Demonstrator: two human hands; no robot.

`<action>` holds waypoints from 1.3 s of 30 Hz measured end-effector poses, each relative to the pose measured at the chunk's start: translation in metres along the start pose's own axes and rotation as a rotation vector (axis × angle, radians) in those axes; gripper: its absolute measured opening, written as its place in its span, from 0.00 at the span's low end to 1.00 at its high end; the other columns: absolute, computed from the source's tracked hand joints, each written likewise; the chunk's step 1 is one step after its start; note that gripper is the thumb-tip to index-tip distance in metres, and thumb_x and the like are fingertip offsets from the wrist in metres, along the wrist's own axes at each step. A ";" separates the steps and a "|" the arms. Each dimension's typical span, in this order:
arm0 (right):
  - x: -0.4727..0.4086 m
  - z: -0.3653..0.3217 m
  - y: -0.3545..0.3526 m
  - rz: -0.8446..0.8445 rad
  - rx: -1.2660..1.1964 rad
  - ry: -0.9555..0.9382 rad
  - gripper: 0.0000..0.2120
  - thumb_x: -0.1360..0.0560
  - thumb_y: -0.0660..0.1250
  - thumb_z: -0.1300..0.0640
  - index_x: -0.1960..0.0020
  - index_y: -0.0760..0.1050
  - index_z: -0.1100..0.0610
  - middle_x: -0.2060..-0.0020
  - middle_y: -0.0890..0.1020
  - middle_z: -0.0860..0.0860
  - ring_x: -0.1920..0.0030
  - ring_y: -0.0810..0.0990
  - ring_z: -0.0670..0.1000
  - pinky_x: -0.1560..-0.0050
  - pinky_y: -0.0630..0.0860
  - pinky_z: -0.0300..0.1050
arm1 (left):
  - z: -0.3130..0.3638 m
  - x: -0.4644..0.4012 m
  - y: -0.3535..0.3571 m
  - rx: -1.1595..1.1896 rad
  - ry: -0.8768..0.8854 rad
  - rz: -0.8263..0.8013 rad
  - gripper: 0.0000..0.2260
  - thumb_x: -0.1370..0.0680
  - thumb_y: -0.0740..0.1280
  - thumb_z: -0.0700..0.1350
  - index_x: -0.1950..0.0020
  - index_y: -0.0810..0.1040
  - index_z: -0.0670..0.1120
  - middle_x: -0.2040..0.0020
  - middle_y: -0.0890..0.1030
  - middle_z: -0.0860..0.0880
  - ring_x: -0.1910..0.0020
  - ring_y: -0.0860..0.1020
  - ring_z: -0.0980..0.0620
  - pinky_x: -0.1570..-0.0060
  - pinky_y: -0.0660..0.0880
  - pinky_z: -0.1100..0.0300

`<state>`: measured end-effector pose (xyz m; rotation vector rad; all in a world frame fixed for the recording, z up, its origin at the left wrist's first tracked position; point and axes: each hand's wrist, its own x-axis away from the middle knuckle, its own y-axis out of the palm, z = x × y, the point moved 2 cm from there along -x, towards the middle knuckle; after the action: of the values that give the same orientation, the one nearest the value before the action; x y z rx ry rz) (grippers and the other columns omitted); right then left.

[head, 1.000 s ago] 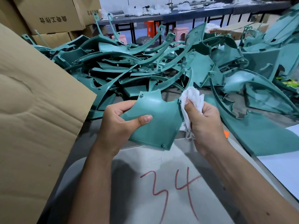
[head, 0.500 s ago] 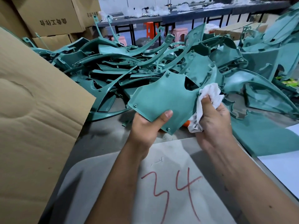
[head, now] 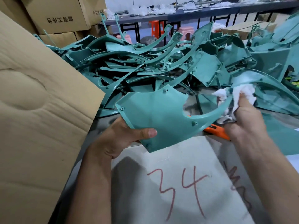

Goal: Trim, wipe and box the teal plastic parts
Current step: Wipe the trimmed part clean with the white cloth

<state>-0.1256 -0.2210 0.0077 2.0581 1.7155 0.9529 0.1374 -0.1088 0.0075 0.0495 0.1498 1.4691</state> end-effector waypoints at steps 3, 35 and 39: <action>-0.003 -0.006 -0.004 -0.013 -0.037 -0.054 0.12 0.15 0.63 0.46 0.48 0.75 0.54 0.56 0.78 0.49 0.68 0.74 0.45 0.73 0.67 0.37 | 0.003 -0.003 0.001 0.077 0.088 0.103 0.18 0.34 0.79 0.39 0.46 0.87 0.54 0.45 0.87 0.49 0.45 0.85 0.49 0.51 0.82 0.57; 0.032 0.033 0.027 -0.167 0.319 -0.545 0.09 0.17 0.66 0.61 0.56 0.77 0.57 0.70 0.78 0.44 0.71 0.75 0.43 0.69 0.72 0.36 | -0.015 -0.032 0.065 -0.312 0.143 0.330 0.09 0.25 0.75 0.44 0.47 0.81 0.50 0.52 0.87 0.43 0.55 0.87 0.45 0.51 0.84 0.42; 0.038 0.041 0.029 -0.114 0.129 -0.246 0.08 0.19 0.71 0.54 0.51 0.82 0.59 0.59 0.83 0.61 0.61 0.82 0.59 0.57 0.82 0.72 | -0.012 -0.029 0.049 -0.285 0.130 0.248 0.05 0.20 0.70 0.35 0.47 0.82 0.43 0.55 0.87 0.42 0.60 0.87 0.45 0.63 0.83 0.55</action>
<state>-0.0743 -0.1843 0.0058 2.0314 1.7777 0.5421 0.0847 -0.1330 0.0036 -0.2676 0.0387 1.7293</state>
